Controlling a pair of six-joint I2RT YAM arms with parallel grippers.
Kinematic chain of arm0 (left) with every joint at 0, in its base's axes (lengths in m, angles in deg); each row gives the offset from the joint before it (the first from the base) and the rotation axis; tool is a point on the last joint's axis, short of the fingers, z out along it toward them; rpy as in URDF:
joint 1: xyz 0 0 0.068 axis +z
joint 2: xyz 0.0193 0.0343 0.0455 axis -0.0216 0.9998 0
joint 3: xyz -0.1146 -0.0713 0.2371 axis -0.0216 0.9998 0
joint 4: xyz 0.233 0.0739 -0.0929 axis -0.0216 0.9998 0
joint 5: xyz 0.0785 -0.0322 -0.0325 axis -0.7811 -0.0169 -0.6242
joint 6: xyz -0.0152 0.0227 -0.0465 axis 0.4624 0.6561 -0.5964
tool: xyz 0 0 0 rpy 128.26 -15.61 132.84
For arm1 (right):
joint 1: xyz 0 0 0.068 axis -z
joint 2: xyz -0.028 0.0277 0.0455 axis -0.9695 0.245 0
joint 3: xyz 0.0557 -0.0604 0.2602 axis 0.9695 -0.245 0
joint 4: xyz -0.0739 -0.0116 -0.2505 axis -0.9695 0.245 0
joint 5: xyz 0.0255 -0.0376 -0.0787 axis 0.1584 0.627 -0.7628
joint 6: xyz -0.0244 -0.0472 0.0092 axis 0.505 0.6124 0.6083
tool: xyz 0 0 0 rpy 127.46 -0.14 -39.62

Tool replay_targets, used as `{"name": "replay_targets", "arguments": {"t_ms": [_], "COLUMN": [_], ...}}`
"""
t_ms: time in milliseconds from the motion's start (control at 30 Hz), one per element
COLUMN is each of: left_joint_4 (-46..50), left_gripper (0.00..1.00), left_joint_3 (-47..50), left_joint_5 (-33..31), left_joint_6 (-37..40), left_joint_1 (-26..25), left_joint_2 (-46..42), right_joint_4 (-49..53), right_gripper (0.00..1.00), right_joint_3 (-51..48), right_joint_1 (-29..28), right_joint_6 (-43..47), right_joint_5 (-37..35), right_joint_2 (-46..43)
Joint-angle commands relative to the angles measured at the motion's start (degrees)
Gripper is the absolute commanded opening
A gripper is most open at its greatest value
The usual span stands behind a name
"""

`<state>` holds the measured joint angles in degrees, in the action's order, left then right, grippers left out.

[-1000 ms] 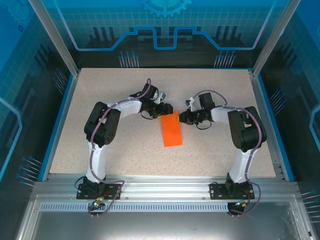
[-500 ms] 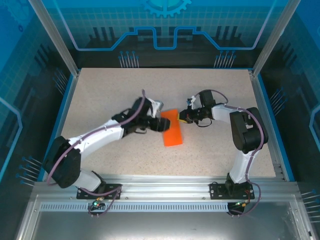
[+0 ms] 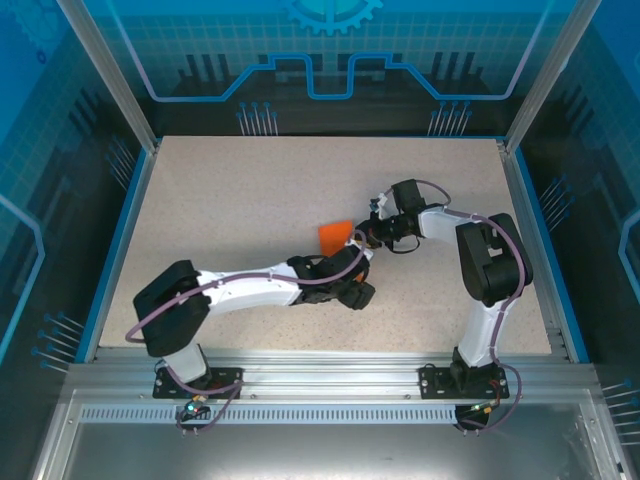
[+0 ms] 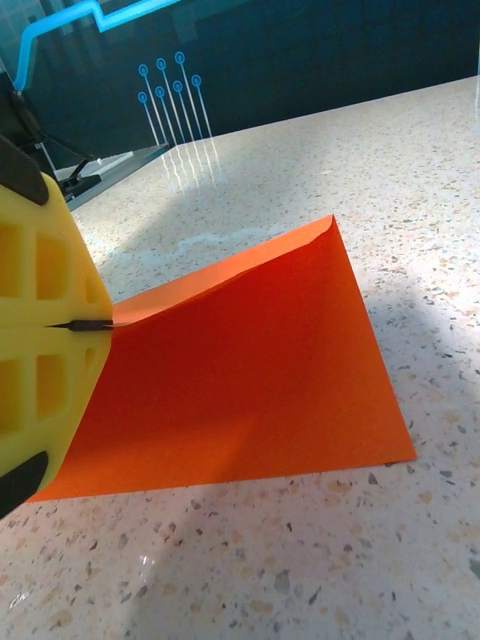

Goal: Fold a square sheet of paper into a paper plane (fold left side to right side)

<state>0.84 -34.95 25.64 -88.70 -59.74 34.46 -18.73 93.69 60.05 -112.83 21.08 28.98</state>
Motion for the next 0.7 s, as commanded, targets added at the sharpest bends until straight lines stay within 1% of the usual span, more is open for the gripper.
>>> {"name": "replay_targets", "arguments": {"t_ms": [0, 167, 400, 667], "left_joint_4": [4.8, 9.05, 10.13, 11.76], "left_gripper": [0.8, 0.82, 0.85, 0.86], "left_joint_3": [-4.64, -9.27, -9.91, -12.21], "left_joint_5": [-5.29, -9.46, -11.03, -12.11], "left_joint_6": [-1.27, -1.58, -2.85, -3.29], "left_joint_1": [-1.27, -3.24, -3.51, -4.12], "left_joint_2": [3.54, 7.59, 8.06, 11.23], "right_joint_4": [1.69, 1.76, 2.68, 3.27], "right_gripper": [0.05, 0.04, 0.05, 0.05], "right_joint_3": [1.69, 1.99, 2.91, 3.13], "right_joint_1": [-0.79, -0.84, -0.73, -0.84], "right_joint_6": [-0.91, -1.8, -1.96, -2.15], "right_joint_5": [0.07, 0.47, 0.25, 0.38], "right_joint_2": [1.07, 0.78, 0.36, 0.33]}}
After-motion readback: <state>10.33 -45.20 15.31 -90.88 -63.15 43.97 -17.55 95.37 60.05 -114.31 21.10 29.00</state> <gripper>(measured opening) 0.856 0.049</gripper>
